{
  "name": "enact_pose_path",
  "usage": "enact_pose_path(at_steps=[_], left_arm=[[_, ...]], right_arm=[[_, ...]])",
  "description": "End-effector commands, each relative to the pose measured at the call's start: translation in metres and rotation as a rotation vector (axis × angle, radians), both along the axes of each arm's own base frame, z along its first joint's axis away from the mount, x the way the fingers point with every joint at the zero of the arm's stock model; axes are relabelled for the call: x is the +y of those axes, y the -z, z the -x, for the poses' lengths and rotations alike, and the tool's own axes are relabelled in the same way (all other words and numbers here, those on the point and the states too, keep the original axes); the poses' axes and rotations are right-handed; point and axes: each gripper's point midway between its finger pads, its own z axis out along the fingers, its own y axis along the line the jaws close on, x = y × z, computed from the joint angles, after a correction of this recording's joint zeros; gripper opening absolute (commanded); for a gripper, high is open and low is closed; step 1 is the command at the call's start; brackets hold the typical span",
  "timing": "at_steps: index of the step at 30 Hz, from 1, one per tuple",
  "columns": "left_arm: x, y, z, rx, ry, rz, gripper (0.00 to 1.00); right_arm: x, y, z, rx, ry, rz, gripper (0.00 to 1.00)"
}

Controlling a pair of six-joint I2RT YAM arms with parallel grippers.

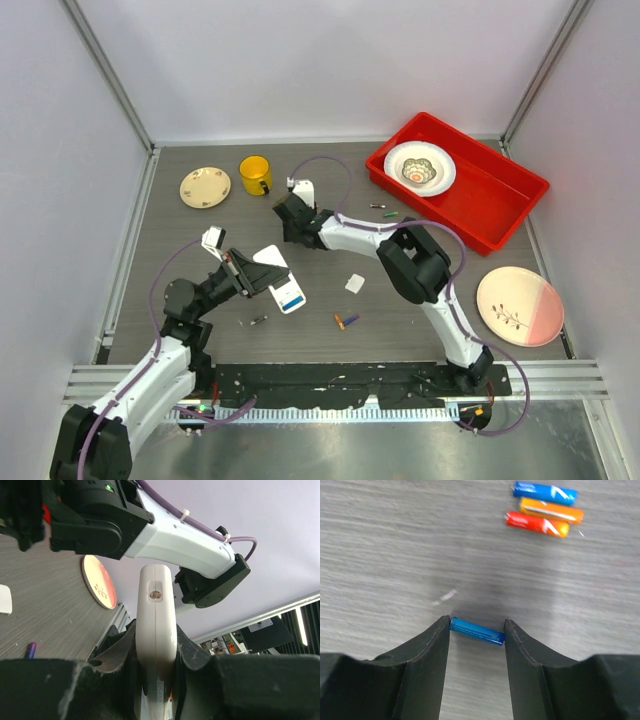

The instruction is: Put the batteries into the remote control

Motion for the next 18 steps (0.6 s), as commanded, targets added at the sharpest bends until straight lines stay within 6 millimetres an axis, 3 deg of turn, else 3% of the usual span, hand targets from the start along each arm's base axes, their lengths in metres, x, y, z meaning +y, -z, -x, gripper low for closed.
enact_pose_path(at_steps=[1,2,3,4,5,6,7,8,9,11,13,18], left_arm=[[0.003,-0.013,0.002,-0.06,-0.013,0.028,0.0],[0.003,-0.012,0.001,-0.058,-0.017,0.026,0.0],[0.003,-0.012,0.001,-0.058,-0.016,0.023,0.0],[0.002,-0.01,0.0,-0.053,-0.017,0.018,0.0],[0.002,-0.01,-0.001,-0.056,-0.021,0.015,0.0],[0.002,-0.01,-0.002,-0.057,-0.021,0.012,0.0],[0.001,-0.008,-0.003,-0.05,-0.018,0.007,0.0],[0.001,-0.007,-0.004,-0.05,-0.02,0.001,0.0],[0.0,-0.005,-0.003,-0.049,-0.006,-0.006,0.0],[-0.004,-0.002,-0.004,-0.034,0.017,-0.017,0.0],[-0.006,-0.004,-0.002,-0.036,0.05,-0.013,0.0],[-0.013,-0.008,0.0,-0.043,0.131,-0.008,0.0]], right_arm=[[-0.036,0.007,0.023,0.074,0.041,0.01,0.21],[-0.047,0.008,0.03,0.079,0.047,0.026,0.2],[-0.054,-0.008,0.03,0.061,0.052,0.01,0.2],[-0.058,-0.015,0.033,0.052,0.051,0.008,0.2],[-0.07,-0.01,0.042,0.063,0.05,0.036,0.2],[-0.074,-0.026,0.045,0.042,0.049,0.017,0.2],[-0.079,-0.028,0.049,0.04,0.051,0.015,0.2],[-0.09,-0.018,0.059,0.061,0.052,0.041,0.19],[-0.094,-0.027,0.063,0.049,0.055,0.031,0.19],[-0.111,-0.017,0.075,0.066,0.068,0.054,0.19],[-0.116,-0.019,0.078,0.05,0.078,0.037,0.19],[-0.126,-0.004,0.079,0.063,0.103,0.032,0.19]])
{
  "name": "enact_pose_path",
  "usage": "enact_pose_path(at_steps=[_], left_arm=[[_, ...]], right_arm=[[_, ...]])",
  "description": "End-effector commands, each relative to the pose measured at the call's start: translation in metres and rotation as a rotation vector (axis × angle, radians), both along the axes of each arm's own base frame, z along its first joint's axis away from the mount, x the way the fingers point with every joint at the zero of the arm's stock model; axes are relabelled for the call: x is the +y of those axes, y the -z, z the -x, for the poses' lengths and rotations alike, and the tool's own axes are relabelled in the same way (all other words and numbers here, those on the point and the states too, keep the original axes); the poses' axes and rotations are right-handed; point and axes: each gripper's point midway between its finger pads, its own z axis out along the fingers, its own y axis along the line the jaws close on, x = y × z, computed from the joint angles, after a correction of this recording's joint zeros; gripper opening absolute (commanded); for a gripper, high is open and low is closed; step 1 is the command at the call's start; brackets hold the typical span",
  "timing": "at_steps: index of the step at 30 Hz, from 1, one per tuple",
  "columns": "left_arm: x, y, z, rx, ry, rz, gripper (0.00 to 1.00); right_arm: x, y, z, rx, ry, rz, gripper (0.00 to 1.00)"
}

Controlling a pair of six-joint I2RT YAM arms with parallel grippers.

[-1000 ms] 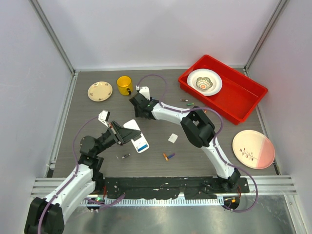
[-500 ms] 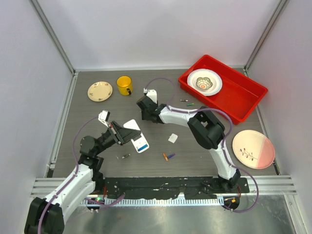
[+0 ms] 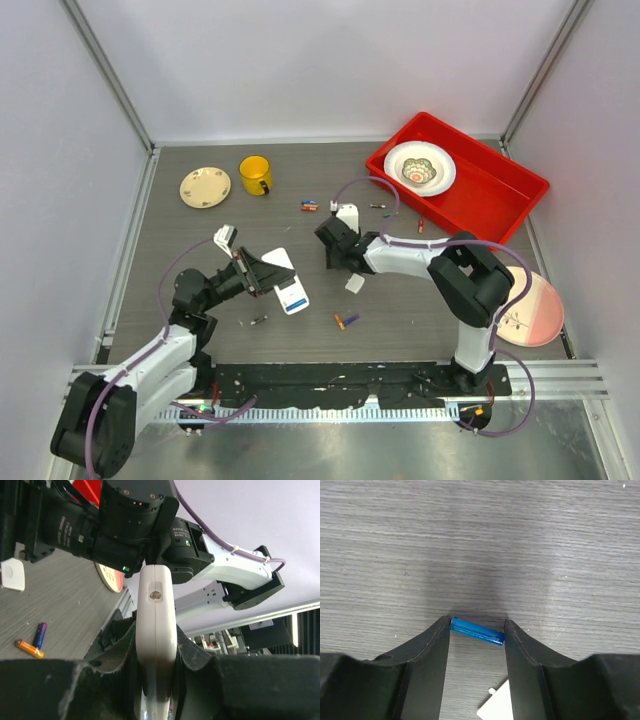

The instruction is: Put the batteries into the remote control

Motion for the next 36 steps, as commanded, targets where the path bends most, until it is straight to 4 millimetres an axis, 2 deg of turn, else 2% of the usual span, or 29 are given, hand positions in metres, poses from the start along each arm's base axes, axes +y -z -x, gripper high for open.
enact_pose_path(at_steps=[1,6,9,15,18,23,25,28,29,32,36], left_arm=[[-0.006,-0.037,0.013,-0.142,0.113,0.04,0.0],[-0.011,-0.044,0.019,-0.15,0.195,0.022,0.0],[-0.015,-0.041,0.025,-0.114,0.274,-0.015,0.0],[-0.024,-0.027,0.034,-0.108,0.36,-0.112,0.0],[-0.03,-0.03,0.043,-0.145,0.4,-0.124,0.0],[-0.034,-0.022,0.045,-0.152,0.405,-0.162,0.0],[-0.036,-0.021,0.046,-0.159,0.403,-0.167,0.0],[-0.036,-0.02,0.044,-0.15,0.39,-0.171,0.0],[-0.036,-0.019,0.044,-0.15,0.387,-0.171,0.0],[-0.035,-0.022,0.042,-0.164,0.35,-0.166,0.0],[-0.034,-0.024,0.042,-0.174,0.333,-0.158,0.0]], right_arm=[[0.0,-0.008,-0.014,-0.056,0.052,-0.061,0.19],[-0.008,0.001,-0.027,-0.046,0.083,-0.063,0.19],[-0.016,0.006,-0.032,-0.04,0.096,-0.045,0.19],[-0.023,0.011,-0.031,-0.031,0.104,-0.022,0.2],[-0.025,0.016,-0.03,-0.025,0.1,-0.006,0.2],[-0.027,0.023,-0.027,-0.011,0.096,0.006,0.23],[-0.026,0.025,-0.026,-0.004,0.089,0.003,0.26],[-0.023,0.023,-0.027,-0.006,0.08,-0.002,0.37],[-0.022,0.019,-0.029,-0.012,0.081,-0.008,0.44],[-0.021,0.002,-0.033,-0.044,0.084,-0.029,0.56],[-0.017,-0.027,-0.04,-0.089,0.083,-0.061,0.63]])
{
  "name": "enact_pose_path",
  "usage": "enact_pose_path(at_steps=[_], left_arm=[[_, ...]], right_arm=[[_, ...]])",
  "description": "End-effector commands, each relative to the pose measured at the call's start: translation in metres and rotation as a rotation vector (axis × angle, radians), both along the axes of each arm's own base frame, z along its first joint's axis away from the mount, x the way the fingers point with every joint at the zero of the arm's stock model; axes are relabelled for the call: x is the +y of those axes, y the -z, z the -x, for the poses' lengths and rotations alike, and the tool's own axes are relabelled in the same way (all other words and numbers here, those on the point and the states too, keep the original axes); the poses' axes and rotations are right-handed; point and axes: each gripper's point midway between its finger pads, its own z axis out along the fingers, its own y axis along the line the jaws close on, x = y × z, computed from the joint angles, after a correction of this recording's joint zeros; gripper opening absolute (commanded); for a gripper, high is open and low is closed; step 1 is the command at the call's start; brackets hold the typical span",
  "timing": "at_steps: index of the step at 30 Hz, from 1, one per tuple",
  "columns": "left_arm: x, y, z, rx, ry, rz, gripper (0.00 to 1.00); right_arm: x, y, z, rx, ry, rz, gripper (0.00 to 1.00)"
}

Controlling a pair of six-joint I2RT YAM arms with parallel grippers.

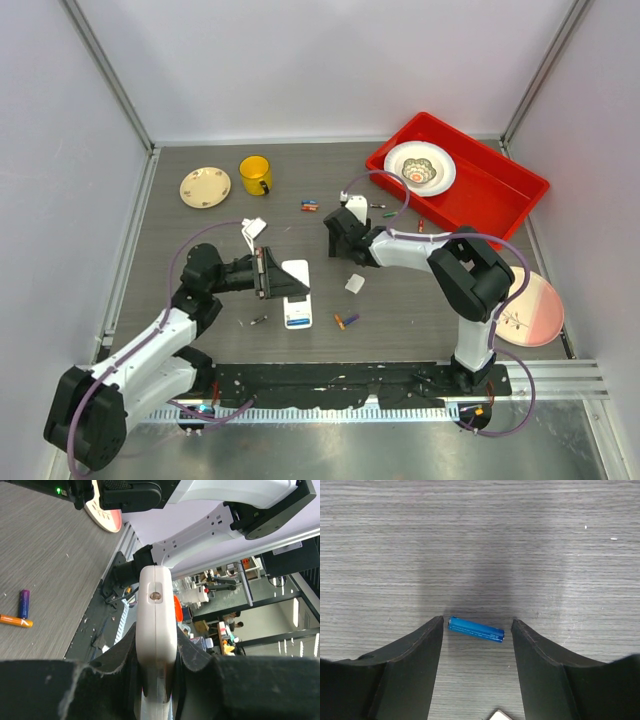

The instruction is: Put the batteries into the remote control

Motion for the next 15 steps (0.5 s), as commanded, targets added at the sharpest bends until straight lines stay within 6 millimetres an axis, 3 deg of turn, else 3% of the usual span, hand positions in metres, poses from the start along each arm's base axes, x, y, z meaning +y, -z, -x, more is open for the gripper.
enact_pose_path(at_steps=[1,7,11,15], left_arm=[[0.0,-0.017,-0.001,-0.074,-0.015,0.033,0.0],[0.002,-0.017,-0.002,-0.072,-0.061,0.063,0.0],[0.005,-0.021,-0.002,-0.09,-0.092,0.088,0.0],[0.006,-0.024,0.001,-0.106,-0.087,0.096,0.0]], right_arm=[[0.0,-0.035,-0.007,-0.037,0.004,-0.02,0.64],[-0.006,-0.059,-0.004,-0.042,-0.047,0.028,0.61],[-0.017,-0.058,0.002,-0.052,-0.169,0.135,0.58],[-0.012,-0.049,0.014,-0.032,-0.29,0.134,0.58]])
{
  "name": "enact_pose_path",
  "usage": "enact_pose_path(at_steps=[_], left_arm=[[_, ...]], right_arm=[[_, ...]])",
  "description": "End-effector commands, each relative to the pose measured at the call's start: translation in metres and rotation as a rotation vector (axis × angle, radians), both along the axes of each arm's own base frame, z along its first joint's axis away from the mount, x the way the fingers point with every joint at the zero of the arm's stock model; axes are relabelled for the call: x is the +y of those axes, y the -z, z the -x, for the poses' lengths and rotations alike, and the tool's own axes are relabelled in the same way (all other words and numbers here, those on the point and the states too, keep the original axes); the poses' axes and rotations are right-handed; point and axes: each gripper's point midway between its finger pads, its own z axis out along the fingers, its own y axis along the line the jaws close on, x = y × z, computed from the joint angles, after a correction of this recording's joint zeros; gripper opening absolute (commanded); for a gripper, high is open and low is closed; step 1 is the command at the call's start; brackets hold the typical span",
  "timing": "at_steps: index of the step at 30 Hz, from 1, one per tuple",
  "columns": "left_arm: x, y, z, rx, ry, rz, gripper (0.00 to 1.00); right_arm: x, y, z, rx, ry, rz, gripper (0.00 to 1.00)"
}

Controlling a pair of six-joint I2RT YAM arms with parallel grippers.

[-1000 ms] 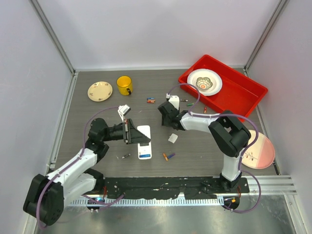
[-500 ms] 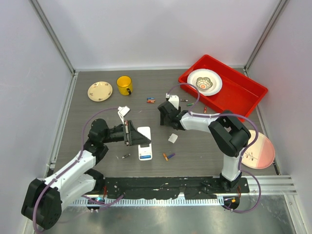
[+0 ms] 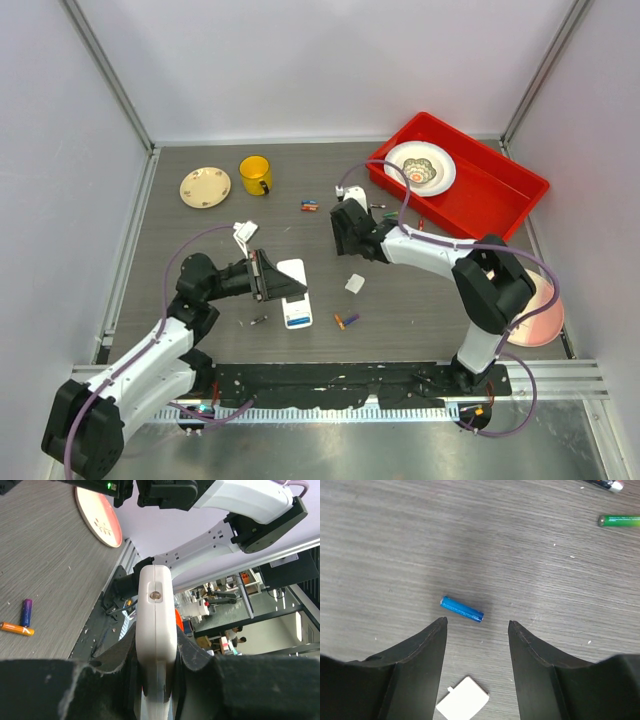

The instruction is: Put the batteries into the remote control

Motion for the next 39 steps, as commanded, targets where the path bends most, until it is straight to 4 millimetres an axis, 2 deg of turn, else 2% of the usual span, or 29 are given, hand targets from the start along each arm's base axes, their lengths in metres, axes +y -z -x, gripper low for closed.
enact_pose_path(at_steps=[1,5,6,8,9,15,28,30,34,37,39], left_arm=[[0.001,-0.021,0.003,-0.083,-0.007,0.052,0.0],[0.001,-0.023,0.004,-0.087,-0.001,0.057,0.0],[0.001,-0.022,0.004,-0.083,0.001,0.054,0.0],[0.001,-0.021,0.006,-0.08,0.005,0.054,0.0],[0.001,-0.023,0.006,-0.085,0.007,0.056,0.0],[0.003,-0.023,0.009,-0.091,-0.004,0.055,0.0],[0.002,-0.019,0.009,-0.077,-0.004,0.05,0.0],[0.002,-0.018,0.009,-0.074,-0.003,0.049,0.0],[0.002,-0.019,0.008,-0.075,-0.009,0.05,0.0],[0.002,-0.019,0.007,-0.072,-0.012,0.049,0.0],[0.001,-0.019,0.007,-0.069,-0.013,0.049,0.0]], right_arm=[[0.004,-0.011,0.005,-0.032,-0.153,0.015,0.58],[0.013,-0.007,0.003,-0.009,-0.195,0.015,0.6],[0.02,-0.015,-0.003,-0.018,-0.202,0.003,0.61],[0.02,-0.006,-0.004,0.015,-0.215,0.039,0.61],[0.025,-0.01,-0.008,0.009,-0.223,0.039,0.61],[0.024,0.003,-0.016,0.04,-0.249,0.113,0.59],[0.022,0.028,-0.01,0.097,-0.254,0.14,0.55],[0.022,0.032,-0.009,0.102,-0.253,0.142,0.51],[0.022,0.038,-0.007,0.117,-0.238,0.131,0.37],[0.024,0.037,-0.007,0.116,-0.229,0.11,0.32],[0.024,0.036,-0.006,0.115,-0.226,0.103,0.32]])
